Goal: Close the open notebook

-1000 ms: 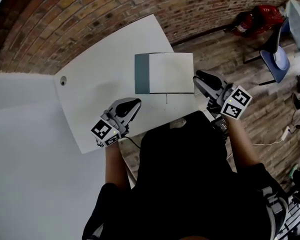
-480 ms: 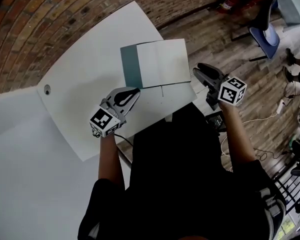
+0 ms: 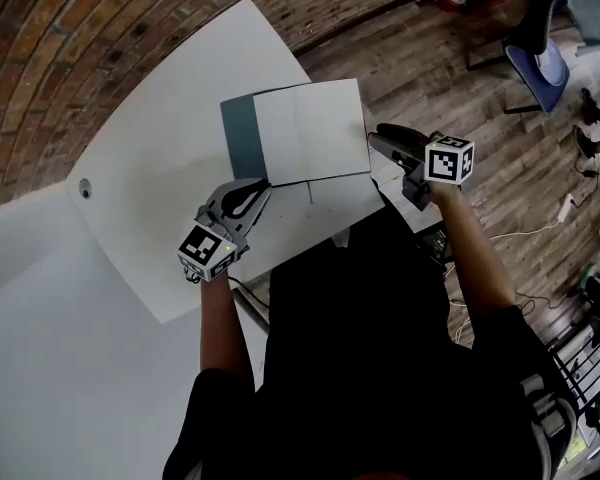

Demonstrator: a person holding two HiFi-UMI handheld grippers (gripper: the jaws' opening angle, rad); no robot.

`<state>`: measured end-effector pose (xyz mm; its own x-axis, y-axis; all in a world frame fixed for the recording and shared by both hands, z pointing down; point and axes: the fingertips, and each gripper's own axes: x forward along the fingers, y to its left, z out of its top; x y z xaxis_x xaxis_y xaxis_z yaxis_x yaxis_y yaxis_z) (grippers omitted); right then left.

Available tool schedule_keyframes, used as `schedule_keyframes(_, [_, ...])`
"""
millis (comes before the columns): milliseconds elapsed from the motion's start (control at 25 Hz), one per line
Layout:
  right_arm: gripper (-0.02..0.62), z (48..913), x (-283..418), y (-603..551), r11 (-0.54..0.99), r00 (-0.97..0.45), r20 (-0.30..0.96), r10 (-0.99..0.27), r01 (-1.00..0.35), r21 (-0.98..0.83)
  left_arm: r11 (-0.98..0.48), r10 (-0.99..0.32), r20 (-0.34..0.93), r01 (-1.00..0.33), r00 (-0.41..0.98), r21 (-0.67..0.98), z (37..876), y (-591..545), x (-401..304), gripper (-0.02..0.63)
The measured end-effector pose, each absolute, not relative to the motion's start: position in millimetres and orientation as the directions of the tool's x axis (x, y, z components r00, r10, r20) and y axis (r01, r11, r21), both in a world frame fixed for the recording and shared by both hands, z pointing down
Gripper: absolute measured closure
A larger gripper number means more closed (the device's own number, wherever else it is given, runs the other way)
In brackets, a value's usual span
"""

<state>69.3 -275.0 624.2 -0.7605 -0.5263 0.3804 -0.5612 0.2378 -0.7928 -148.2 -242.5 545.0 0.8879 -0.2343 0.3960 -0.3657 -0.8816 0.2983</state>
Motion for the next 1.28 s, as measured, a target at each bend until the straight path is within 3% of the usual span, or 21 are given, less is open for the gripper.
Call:
schedule_keyframes(200, [0.399,667,69,-276,0.110,-0.812,0.342,-0.472,-0.439,-0.892,-0.856,-0.251,0.409,-0.398,0.878,0.329,551,-241,-148,0.586])
schedule_keyframes(440, [0.422,663,49,-278,0.168,-0.877,0.271,-0.397,-0.359,-0.918,-0.843,-0.244,0.424,-0.407,0.872,0.351,556,-238,-143,0.586])
schedule_keyframes(520, [0.448,668,47,-278,0.169,-0.882,0.276,-0.382,-0.361,-0.917,-0.844,-0.240,0.427,-0.405,0.872,0.352,557,-239,-142,0.586])
schedule_keyframes(560, [0.507,670,48,-279,0.168,-0.881,0.281,-0.380,-0.364,-0.916,-0.845,-0.239,0.429,-0.404,0.871,0.350,558,-239,-142,0.586])
schedule_keyframes(960, [0.534,639,46,-283,0.206,-0.885,0.296,-0.360,-0.385,-0.900,-0.838,-0.258,0.355,-0.391,0.898,0.381,543,-247,-144,0.586])
schedule_keyframes(1280, [0.532,593,26,-287,0.279,-0.864,0.398,-0.310,-0.483,-0.830,-0.861,-0.265,0.313,-0.369,0.912,0.350,526,-250,-153,0.586])
